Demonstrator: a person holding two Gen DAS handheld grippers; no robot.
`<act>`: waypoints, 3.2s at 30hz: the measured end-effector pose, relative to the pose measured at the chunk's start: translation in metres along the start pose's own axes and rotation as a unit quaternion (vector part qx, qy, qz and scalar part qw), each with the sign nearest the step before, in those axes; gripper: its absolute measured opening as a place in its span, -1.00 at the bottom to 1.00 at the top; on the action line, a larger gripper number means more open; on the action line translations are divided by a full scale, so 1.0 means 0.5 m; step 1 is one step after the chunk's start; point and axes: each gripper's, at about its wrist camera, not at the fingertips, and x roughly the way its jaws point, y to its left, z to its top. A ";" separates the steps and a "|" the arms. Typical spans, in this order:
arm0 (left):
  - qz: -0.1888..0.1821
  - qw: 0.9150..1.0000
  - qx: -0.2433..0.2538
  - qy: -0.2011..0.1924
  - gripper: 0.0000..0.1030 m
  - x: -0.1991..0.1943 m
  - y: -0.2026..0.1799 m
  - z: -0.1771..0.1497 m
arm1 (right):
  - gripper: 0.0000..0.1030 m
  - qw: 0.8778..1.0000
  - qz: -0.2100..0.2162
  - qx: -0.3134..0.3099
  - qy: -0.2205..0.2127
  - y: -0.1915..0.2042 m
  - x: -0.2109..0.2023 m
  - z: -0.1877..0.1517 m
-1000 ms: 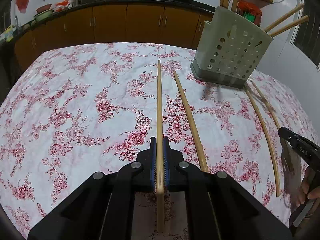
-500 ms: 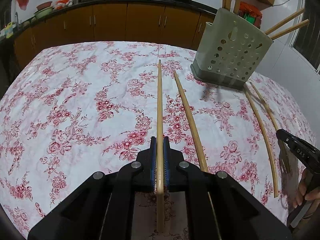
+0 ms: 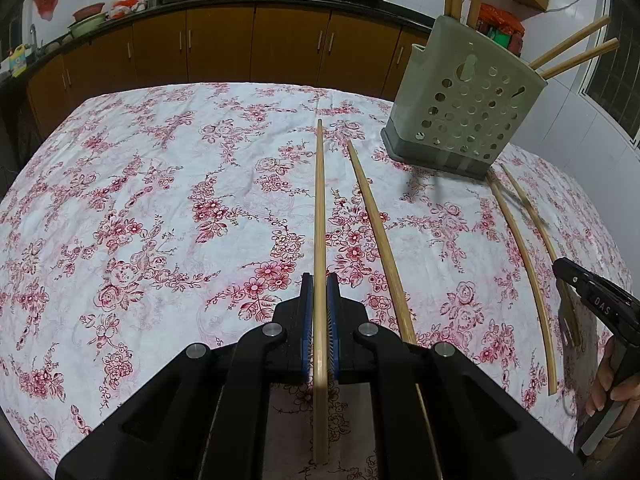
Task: Organize utensils
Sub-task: 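Lift both held chopsticks up over the green holder, then drop both chopsticks into the green holder by opening both tools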
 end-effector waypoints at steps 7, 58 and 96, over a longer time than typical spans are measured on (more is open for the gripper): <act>0.000 1.000 0.000 0.000 -0.84 0.000 0.000 0.000 | -0.79 1.000 0.001 0.001 0.000 -0.002 0.000 0.000; -0.011 0.982 0.034 -0.188 -0.86 -0.269 -0.045 0.151 | -0.84 0.974 0.047 0.026 -0.219 -0.040 -0.298 0.134; -0.078 0.954 0.018 -0.289 -0.14 -0.263 -0.175 0.312 | -0.60 0.968 0.108 -0.026 -0.226 0.112 -0.298 0.326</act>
